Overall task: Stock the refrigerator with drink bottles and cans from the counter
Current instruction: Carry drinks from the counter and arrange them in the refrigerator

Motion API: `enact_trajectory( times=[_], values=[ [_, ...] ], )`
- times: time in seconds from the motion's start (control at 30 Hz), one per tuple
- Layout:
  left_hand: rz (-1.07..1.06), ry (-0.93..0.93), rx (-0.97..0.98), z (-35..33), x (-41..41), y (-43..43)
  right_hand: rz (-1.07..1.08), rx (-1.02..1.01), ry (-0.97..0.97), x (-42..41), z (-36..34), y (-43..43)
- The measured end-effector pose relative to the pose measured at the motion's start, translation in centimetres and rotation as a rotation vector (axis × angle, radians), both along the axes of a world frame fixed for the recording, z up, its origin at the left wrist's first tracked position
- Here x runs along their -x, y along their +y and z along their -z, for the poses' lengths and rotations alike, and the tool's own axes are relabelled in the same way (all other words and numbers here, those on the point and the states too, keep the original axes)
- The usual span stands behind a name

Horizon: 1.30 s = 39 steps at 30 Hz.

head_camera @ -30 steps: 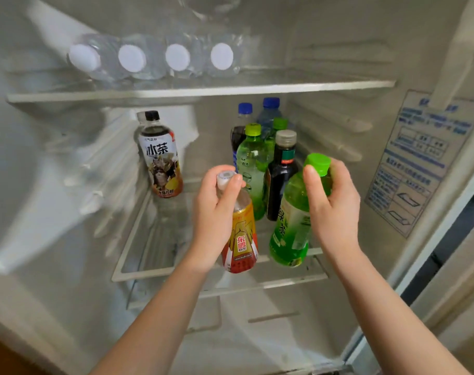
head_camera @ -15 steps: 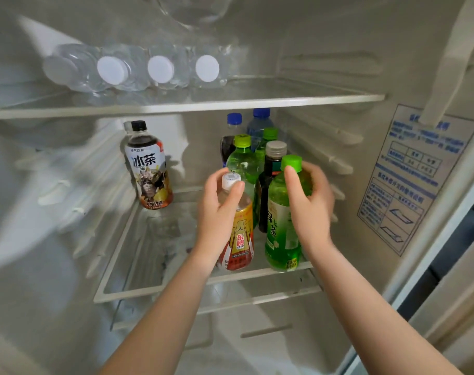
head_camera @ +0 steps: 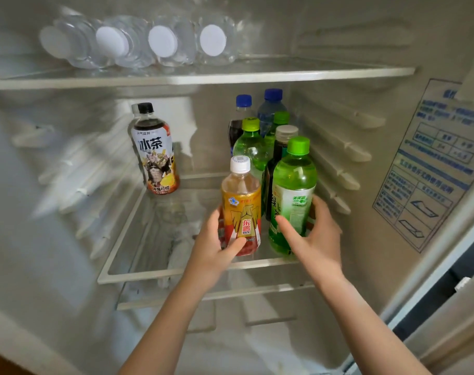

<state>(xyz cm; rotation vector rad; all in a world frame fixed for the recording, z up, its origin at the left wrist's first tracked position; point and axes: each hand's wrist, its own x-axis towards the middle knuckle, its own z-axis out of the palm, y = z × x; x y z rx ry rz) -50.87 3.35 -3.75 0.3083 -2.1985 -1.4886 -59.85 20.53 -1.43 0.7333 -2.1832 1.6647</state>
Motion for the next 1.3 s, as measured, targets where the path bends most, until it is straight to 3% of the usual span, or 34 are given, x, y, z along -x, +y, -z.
enact_trajectory(
  times=[0.6,0.87,1.0,1.17,1.3],
  values=[
    [-0.139,0.076,0.280,0.2,1.2,1.5,0.020,0.088,0.003,1.9,1.0,-1.7],
    [-0.115,0.057,0.261,0.4,1.4,1.5,-0.050,0.112,-0.047,0.3,1.2,-1.5],
    [-0.320,0.027,0.351,0.8,1.4,2.1,0.039,0.087,-0.075,-1.9,2.8,0.1],
    [-0.480,0.394,0.344,0.9,0.1,5.4,0.049,-0.035,0.046,-4.8,3.4,4.5],
    [-0.177,0.517,0.435,3.9,-2.7,10.5,0.106,-0.198,-0.002,-9.3,6.2,9.4]
  ],
)
